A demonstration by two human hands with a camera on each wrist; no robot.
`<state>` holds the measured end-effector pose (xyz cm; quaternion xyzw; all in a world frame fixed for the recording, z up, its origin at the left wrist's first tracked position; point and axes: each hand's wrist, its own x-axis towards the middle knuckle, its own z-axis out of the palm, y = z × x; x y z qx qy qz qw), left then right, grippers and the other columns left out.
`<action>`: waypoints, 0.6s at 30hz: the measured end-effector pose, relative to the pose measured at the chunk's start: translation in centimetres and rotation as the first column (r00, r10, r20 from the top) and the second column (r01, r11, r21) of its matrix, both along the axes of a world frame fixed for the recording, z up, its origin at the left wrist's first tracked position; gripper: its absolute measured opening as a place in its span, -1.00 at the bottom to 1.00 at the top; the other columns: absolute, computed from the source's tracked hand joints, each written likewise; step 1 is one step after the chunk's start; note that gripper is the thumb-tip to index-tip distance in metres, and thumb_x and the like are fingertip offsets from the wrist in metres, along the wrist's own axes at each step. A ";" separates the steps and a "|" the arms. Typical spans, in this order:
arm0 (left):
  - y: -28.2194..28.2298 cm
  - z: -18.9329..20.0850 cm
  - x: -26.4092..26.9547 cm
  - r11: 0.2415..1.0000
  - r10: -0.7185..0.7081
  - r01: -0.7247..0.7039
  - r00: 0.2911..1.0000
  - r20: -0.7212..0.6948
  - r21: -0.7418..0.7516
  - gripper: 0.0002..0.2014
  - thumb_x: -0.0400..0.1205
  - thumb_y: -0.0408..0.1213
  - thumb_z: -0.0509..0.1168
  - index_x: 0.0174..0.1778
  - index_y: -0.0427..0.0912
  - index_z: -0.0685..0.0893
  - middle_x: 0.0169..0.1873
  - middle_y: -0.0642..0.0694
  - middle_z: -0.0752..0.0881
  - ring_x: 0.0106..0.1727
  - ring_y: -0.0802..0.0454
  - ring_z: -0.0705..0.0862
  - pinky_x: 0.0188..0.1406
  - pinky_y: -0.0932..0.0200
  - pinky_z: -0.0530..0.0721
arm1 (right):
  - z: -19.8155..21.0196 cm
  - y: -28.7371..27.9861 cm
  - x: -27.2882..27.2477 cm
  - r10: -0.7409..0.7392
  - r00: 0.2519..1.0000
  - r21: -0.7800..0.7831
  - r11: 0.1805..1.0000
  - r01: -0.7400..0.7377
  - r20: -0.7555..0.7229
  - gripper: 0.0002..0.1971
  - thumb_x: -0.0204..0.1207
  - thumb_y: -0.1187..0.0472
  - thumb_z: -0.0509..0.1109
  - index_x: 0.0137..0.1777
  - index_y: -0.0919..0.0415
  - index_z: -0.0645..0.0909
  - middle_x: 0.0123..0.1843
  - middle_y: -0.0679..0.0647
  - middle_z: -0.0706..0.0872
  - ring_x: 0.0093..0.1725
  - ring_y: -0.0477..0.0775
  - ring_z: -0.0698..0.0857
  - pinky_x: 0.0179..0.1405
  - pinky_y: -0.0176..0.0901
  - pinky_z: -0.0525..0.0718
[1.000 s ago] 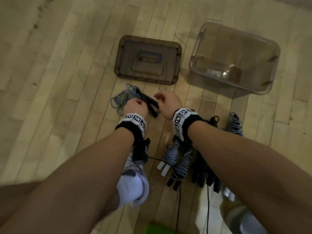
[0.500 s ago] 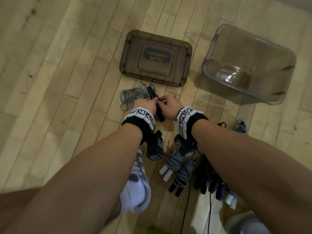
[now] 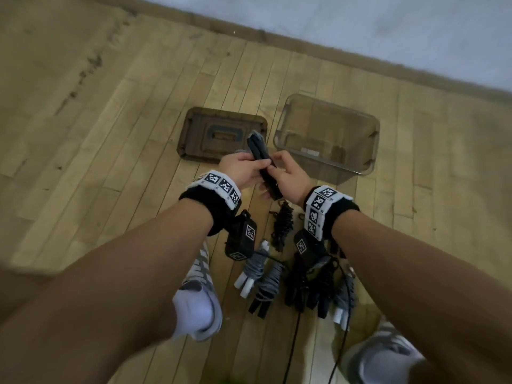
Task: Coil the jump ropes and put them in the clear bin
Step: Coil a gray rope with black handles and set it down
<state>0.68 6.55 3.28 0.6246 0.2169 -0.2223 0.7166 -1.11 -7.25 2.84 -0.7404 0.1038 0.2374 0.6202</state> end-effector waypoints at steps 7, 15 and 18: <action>-4.6 10.5 0.9 0.931 -0.344 0.309 0.921 0.182 0.195 -0.79 0.53 -0.19 0.62 -0.10 -0.27 0.84 -0.21 -0.22 0.87 -0.17 -0.16 0.83 -0.02 0.01 0.82 | 10.0 -5.8 -1.7 -0.113 0.983 -0.036 0.992 0.119 0.144 -0.86 0.83 0.15 0.13 0.20 0.21 0.43 -0.36 0.16 0.58 -0.61 0.01 0.58 -0.68 -0.24 0.48; -12.2 23.0 1.3 0.871 -0.420 0.224 0.800 0.428 0.436 -0.34 0.80 0.20 0.08 -0.34 -0.20 0.79 -0.38 -0.10 0.84 -0.33 -0.01 0.81 -0.21 0.12 0.73 | 20.6 -12.4 -4.5 -0.163 0.881 -0.096 0.969 0.228 0.443 -0.66 0.77 -0.04 0.28 0.23 0.26 0.59 -0.53 -0.05 0.53 -0.54 0.01 0.46 -0.62 -0.18 0.46; -13.6 24.2 1.3 0.914 -0.310 0.077 0.767 0.561 0.399 -0.39 0.78 0.24 -0.01 -0.27 -0.15 0.67 -0.30 -0.09 0.76 -0.16 -0.20 0.78 0.07 -0.16 0.76 | 23.6 -13.5 -5.5 -0.212 0.853 -0.051 0.962 0.268 0.477 -0.67 0.78 -0.03 0.27 0.23 0.24 0.62 -0.53 0.00 0.52 -0.59 0.00 0.44 -0.60 -0.18 0.42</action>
